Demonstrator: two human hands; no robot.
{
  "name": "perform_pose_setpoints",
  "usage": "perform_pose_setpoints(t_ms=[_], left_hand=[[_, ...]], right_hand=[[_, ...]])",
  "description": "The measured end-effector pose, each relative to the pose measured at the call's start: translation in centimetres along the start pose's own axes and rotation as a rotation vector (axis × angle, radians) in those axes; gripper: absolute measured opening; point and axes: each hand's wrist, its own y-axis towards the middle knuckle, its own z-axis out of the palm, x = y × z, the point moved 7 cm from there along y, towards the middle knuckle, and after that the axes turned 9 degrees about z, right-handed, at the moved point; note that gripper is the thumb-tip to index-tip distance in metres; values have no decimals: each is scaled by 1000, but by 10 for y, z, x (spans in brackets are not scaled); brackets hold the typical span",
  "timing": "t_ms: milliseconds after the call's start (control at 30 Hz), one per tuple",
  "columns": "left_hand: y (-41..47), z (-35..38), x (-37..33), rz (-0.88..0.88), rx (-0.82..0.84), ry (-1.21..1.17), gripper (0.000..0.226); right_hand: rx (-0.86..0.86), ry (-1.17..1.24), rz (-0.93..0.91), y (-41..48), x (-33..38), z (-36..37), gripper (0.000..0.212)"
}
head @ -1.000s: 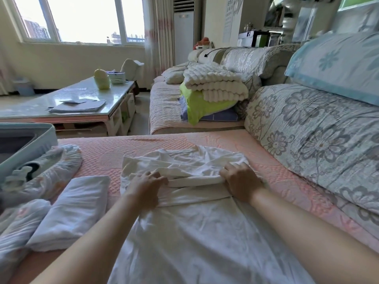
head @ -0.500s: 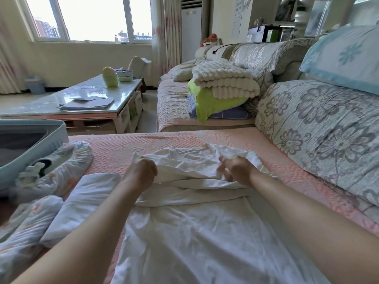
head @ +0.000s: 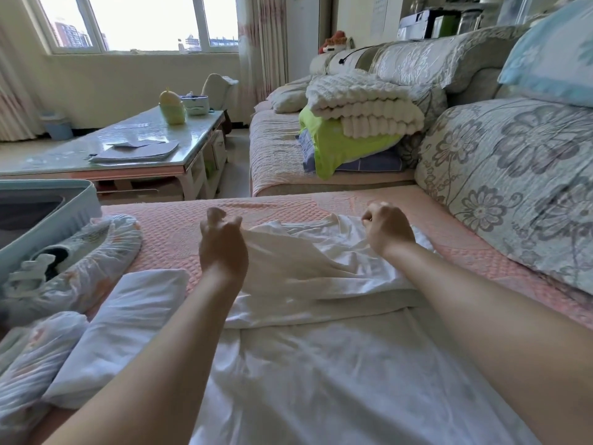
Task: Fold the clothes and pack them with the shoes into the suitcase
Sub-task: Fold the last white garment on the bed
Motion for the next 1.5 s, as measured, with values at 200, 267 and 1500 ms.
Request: perform_pose_setpoints(t_ms=[200,267,1500], left_hand=[[-22,34,-8,332,306,142,38],[-34,36,-20,482,378,-79,29],[-16,41,-8,254,752,350,17]], right_hand=[[270,27,-277,-45,0,21,19],[267,75,-375,-66,-3,18,26],[325,-482,-182,-11,-14,40,18]])
